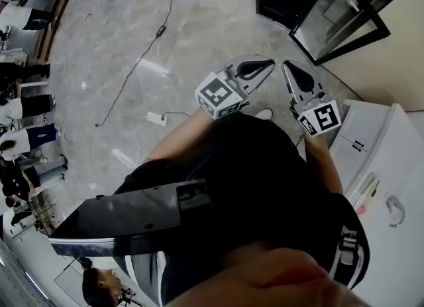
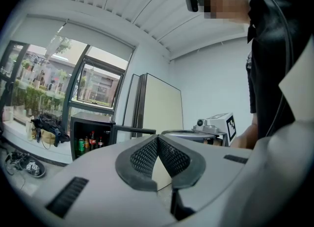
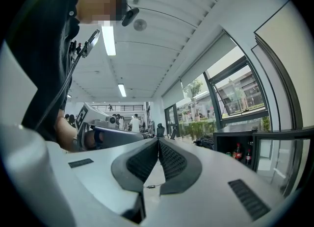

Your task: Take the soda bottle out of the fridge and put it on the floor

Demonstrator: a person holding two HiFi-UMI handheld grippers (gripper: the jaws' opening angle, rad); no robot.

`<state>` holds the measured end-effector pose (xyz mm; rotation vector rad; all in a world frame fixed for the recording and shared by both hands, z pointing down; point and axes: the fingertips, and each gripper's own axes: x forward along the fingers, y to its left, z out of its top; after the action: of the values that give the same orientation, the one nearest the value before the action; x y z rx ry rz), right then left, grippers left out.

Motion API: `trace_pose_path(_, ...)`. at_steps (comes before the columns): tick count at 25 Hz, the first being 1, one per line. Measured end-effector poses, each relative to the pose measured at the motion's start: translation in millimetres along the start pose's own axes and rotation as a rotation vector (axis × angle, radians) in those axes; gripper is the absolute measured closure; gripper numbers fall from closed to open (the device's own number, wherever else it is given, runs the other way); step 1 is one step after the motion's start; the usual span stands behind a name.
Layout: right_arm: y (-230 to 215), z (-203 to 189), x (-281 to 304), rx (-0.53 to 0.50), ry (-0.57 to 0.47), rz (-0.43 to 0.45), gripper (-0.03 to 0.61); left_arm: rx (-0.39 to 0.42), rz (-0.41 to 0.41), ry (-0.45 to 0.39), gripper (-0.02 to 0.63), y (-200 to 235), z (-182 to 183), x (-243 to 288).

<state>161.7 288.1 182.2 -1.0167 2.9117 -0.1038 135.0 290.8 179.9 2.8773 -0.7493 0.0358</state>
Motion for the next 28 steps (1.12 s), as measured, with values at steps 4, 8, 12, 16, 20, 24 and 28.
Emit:
trace_pose_path(4,-11.5,-3.4,0.0,0.005,0.002,0.003,0.566,0.019,0.007,0.015,0.614,2.6,-3.1,9.1)
trace_pose_path(8,-20.9,-9.3,12.1,0.016,0.008,0.000,0.566,0.032,0.014,0.025,0.614,20.9,-5.4,11.8)
trace_pose_path(12,-28.5,-13.2,32.1,0.021,0.019,-0.008,0.566,-0.001,0.002,0.013,0.614,47.1,-1.7,15.0)
trace_pose_path(16,-44.6,-13.9,61.2,0.021,0.032,-0.038,0.566,-0.008,-0.027,0.008,0.613,83.9,1.9,19.7)
trace_pose_path(20,-63.6,-12.9,100.8,0.020,0.046,-0.067,0.566,-0.017,-0.060,0.000,0.614,128.7,11.5,23.4)
trace_pose_path(24,-82.8,-14.1,139.1,0.023,0.054,-0.104,0.566,-0.008,-0.087,-0.004,0.613,172.2,19.3,24.8)
trace_pose_path(28,-97.8,-15.1,176.4,0.021,0.063,-0.134,0.566,-0.012,-0.109,-0.005,0.614,214.9,23.1,24.3)
